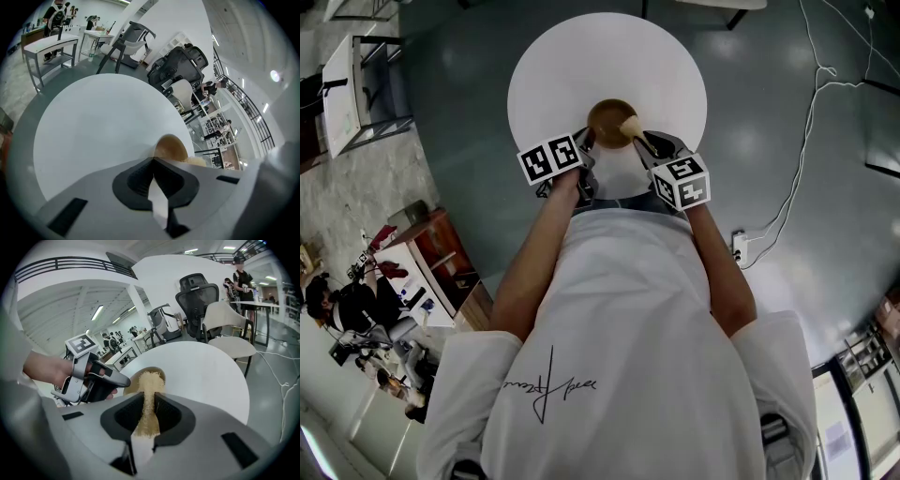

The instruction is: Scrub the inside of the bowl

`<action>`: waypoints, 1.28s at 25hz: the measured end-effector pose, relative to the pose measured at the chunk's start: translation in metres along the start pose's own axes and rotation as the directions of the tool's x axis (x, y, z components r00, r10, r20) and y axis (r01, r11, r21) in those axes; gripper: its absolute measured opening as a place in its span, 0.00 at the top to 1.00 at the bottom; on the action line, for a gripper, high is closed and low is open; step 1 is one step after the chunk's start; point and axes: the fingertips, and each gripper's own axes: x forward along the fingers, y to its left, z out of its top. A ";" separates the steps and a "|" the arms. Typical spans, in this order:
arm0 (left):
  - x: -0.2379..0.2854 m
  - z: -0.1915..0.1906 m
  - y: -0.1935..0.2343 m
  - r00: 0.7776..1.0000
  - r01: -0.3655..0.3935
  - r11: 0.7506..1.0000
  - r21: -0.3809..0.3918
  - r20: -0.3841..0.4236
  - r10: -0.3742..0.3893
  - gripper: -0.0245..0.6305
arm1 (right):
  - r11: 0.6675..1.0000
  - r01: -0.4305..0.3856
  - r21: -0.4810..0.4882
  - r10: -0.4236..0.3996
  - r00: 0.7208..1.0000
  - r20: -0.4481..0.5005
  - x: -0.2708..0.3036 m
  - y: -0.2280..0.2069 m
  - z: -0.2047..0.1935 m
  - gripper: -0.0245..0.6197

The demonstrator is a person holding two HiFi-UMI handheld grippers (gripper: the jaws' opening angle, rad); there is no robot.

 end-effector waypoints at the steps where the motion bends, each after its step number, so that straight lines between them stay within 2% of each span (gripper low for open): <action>1: 0.000 0.000 0.000 1.000 0.000 1.000 0.000 0.001 0.000 0.95 | 1.000 0.000 0.000 0.000 1.000 0.001 0.000 0.000 0.000 0.84; 11: 0.002 0.002 0.000 1.000 -0.006 1.000 0.000 0.002 0.006 0.95 | 1.000 -0.006 0.003 0.006 1.000 0.001 0.003 0.001 0.000 0.84; 16: -0.001 0.000 -0.002 1.000 -0.016 1.000 0.026 0.003 0.016 0.95 | 1.000 -0.007 0.012 0.007 1.000 -0.002 0.001 0.002 -0.001 0.84; 32: 0.004 0.001 -0.001 1.000 -0.014 1.000 0.002 0.005 0.014 0.95 | 1.000 -0.030 0.009 0.030 0.999 -0.015 0.004 0.007 -0.003 0.84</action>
